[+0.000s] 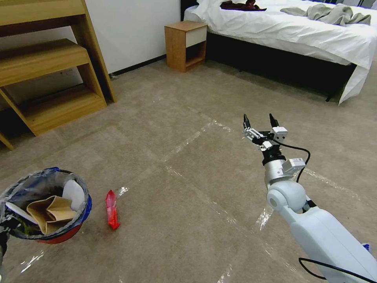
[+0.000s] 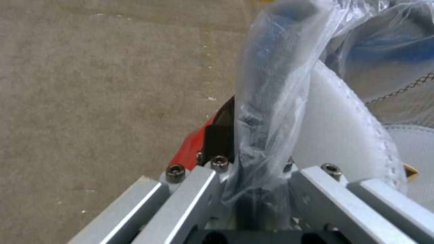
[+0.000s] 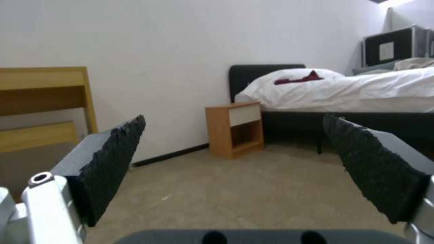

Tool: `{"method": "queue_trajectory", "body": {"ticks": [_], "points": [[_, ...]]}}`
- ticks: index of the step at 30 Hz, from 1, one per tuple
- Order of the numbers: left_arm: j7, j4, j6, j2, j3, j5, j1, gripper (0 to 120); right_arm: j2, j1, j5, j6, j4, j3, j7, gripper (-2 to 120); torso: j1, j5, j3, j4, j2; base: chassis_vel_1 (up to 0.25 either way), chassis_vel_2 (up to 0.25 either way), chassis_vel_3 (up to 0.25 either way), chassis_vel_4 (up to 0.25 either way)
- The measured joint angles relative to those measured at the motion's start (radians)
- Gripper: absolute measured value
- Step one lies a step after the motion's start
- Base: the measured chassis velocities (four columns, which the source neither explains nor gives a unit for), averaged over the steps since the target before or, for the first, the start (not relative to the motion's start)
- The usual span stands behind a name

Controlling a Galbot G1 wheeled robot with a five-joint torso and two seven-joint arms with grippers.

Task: Pick up the trash bin and place the garbage on the floor into it.

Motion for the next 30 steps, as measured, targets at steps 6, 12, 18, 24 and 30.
{"method": "queue_trajectory", "body": {"ticks": [6, 12, 18, 24, 30], "points": [[0.0, -0.002, 0.0, -0.005, 0.017, 0.014, -0.005, 1, -0.02, -0.002, 0.038, -0.007, 0.02, -0.027, -0.039, 100, 0.0, -0.0001, 0.0, -0.0002, 0.0, 0.0, 0.0, 0.0, 0.0], [0.0, -0.013, 0.0, -0.004, 0.024, 0.016, 0.0, 1, -0.029, 0.004, 0.069, 0.013, 0.031, -0.072, -0.106, 100, 0.0, 0.0, 0.0, -0.0001, 0.0, 0.0, 0.0, 0.0, 0.0], [0.0, -0.018, 0.0, -0.001, 0.023, 0.015, 0.004, 1, -0.033, 0.014, 0.089, 0.026, 0.034, -0.093, -0.141, 100, 0.0, 0.0, 0.0, -0.0001, 0.0, 0.0, 0.0, 0.0, 0.0], [-0.001, -0.019, 0.0, 0.0, 0.021, 0.013, 0.004, 1, -0.037, 0.017, 0.091, 0.036, 0.034, -0.104, -0.156, 100, 0.0, 0.0, 0.0, -0.0001, 0.0, 0.0, 0.0, 0.0, 0.0], [-0.001, -0.019, 0.0, -0.001, 0.017, 0.013, 0.004, 1, -0.039, 0.015, 0.089, 0.041, 0.035, -0.106, -0.159, 100, 0.0, -0.0001, 0.0, -0.0001, 0.0, 0.0, 0.0, 0.0, 0.0]]}}
